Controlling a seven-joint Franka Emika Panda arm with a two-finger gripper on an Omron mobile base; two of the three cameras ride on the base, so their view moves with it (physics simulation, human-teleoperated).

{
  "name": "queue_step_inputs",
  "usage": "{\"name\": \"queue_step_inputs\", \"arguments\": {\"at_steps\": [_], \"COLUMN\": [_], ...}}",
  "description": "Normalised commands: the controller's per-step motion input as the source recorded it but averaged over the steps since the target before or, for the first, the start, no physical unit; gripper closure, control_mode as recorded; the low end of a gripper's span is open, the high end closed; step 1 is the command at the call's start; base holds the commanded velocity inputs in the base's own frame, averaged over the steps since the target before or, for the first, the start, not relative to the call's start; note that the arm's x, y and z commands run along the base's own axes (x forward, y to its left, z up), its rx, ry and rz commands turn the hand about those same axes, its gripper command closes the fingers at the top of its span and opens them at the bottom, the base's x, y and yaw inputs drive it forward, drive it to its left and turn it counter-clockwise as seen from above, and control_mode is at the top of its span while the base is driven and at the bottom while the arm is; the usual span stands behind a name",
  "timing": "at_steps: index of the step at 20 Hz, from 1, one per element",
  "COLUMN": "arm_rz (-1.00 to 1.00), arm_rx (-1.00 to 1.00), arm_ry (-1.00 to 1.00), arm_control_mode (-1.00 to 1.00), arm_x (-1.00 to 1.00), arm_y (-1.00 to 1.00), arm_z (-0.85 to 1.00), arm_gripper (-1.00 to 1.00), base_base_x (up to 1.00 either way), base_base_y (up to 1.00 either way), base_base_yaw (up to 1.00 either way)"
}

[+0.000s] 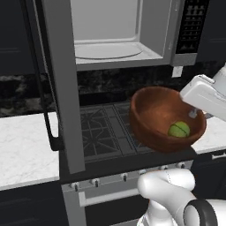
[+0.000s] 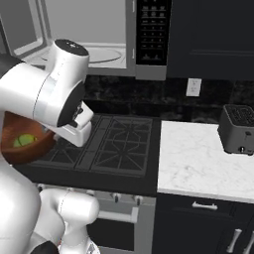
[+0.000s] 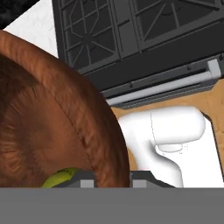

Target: Pick the lime from the sink and place it in the bowl. Then pick the bowl and place it in the microwave. Then close the microwave door and press the start button.

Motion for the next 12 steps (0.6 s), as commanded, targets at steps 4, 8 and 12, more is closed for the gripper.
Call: {"name": "queue_step_inputs", "arguments": {"at_steps": [4, 8, 12], "arm_rz": [-0.12, -0.2, -0.24], "arm_rx": [0.03, 0.08, 0.1], "arm_ry": [0.0, 0.0, 0.0], "arm_control_mode": [-1.0, -1.0, -1.0], "arm_x": [0.16, 0.58, 0.45], "arm_y": [0.01, 0.02, 0.0], "arm_z": [0.34, 0.67, 0.85], "arm_gripper": [1.0, 1.0, 1.0], "base_base_x": [0.0, 0.0, 0.0], "base_base_y": [0.01, 0.0, 0.0], "base_base_yaw": [-0.03, 0.0, 0.0]}}
